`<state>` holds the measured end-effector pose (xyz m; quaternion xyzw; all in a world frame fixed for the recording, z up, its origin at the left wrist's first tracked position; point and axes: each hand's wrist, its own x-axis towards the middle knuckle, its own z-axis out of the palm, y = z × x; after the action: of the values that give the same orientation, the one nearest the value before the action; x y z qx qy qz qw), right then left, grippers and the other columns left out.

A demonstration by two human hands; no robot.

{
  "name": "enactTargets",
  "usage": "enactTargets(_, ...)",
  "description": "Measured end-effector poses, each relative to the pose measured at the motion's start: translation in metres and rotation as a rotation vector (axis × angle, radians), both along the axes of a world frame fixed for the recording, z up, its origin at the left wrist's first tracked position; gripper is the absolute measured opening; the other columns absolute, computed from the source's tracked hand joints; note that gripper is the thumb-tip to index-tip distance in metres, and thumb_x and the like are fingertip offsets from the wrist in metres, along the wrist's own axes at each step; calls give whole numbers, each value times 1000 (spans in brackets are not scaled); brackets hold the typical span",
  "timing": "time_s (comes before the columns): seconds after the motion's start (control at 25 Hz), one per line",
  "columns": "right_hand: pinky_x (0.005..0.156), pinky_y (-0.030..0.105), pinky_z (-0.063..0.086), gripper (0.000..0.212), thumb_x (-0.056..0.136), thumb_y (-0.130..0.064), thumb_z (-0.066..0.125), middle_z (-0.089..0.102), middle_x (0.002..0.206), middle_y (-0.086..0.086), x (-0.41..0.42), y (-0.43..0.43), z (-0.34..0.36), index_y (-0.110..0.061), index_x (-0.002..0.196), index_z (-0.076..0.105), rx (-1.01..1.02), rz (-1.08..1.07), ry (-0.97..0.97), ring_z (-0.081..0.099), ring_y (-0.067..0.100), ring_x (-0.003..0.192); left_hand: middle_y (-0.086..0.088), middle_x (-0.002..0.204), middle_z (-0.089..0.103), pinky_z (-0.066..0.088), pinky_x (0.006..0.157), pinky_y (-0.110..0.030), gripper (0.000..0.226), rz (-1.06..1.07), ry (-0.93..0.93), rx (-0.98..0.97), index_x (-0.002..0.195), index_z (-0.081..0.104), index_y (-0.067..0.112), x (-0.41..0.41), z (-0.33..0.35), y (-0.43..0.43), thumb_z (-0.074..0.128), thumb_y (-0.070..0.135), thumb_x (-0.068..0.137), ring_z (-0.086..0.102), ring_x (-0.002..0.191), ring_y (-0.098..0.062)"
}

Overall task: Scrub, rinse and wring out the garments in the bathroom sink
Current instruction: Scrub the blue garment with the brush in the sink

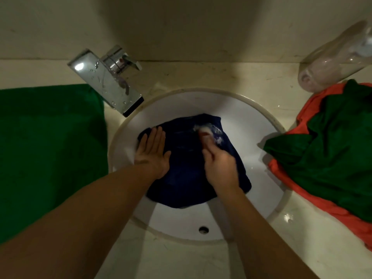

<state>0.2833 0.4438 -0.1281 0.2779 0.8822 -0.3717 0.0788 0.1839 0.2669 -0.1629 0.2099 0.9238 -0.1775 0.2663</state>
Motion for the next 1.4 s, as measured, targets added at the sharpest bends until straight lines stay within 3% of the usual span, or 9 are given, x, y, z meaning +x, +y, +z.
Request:
enactTargets(0.12, 81, 46, 57, 46, 104, -35, 54, 66, 103, 19, -2, -25, -13, -49, 147, 47, -23, 313, -45, 65, 37, 91, -7, 159, -38, -23, 117, -43, 61, 1, -26, 6, 141, -35, 8, -2, 5, 1, -1, 44, 105, -33, 148, -24)
enactTargets(0.36, 95, 37, 51, 40, 104, -34, 54, 71, 121, 14, 10, 71, -4, -31, 144, 58, 181, -175, -134, 67, 35, 103, -6, 161, -36, -24, 116, -42, 63, -19, -19, 35, 149, -32, 10, 2, 0, -5, -2, 44, 105, -31, 149, -23)
enactTargets(0.56, 79, 41, 58, 48, 103, -36, 52, 69, 102, 18, -14, -29, -23, -54, 146, 43, -67, 290, 11, 67, 33, 88, -5, 161, -34, -22, 117, -42, 63, -2, -27, 13, 151, -28, 10, 1, 2, -1, 0, 44, 106, -30, 150, -23)
enactTargets(0.76, 89, 38, 53, 39, 104, -40, 54, 72, 110, 16, -1, 69, -22, -38, 142, 58, 138, -134, -151, 66, 33, 94, -5, 160, -37, -25, 116, -41, 63, -10, -29, 34, 148, -32, 10, 2, 5, -1, -1, 44, 106, -32, 149, -22)
enactTargets(0.84, 88, 37, 54, 40, 105, -36, 53, 72, 109, 17, -8, 52, -17, -34, 144, 57, 114, -169, -85, 66, 32, 93, -5, 160, -37, -25, 116, -41, 62, -18, -17, 34, 144, -34, 10, 2, 5, 0, -1, 44, 106, -32, 149, -23)
enactTargets(1.04, 79, 44, 60, 52, 102, -38, 50, 70, 104, 15, -32, -16, -33, -62, 146, 36, -39, 301, 60, 68, 32, 88, -5, 162, -33, -22, 118, -43, 62, -15, 10, 44, 147, -32, 10, 1, 1, -2, 1, 45, 106, -30, 150, -23)
enactTargets(1.16, 83, 34, 53, 38, 102, -39, 58, 72, 108, 11, -22, 60, -29, -45, 139, 58, 121, -27, -110, 66, 30, 91, -4, 161, -35, -21, 119, -42, 62, -28, 2, 83, 146, -33, 12, 0, -1, -4, 0, 45, 106, -31, 149, -21)
enactTargets(1.28, 85, 30, 49, 35, 102, -38, 59, 73, 111, 10, -10, 61, -16, -35, 137, 64, 36, -265, -115, 65, 23, 93, -3, 161, -35, -21, 119, -41, 63, -31, -3, 109, 151, -29, 13, 4, -4, -3, 0, 45, 106, -31, 150, -21)
enactTargets(1.4, 84, 33, 55, 42, 102, -30, 58, 73, 109, 13, -30, -25, -20, -47, 141, 56, -114, 84, 64, 68, 26, 90, -4, 163, -31, -21, 119, -41, 64, -27, 11, 111, 154, -24, 12, 4, -6, -1, 2, 46, 106, -28, 151, -21)
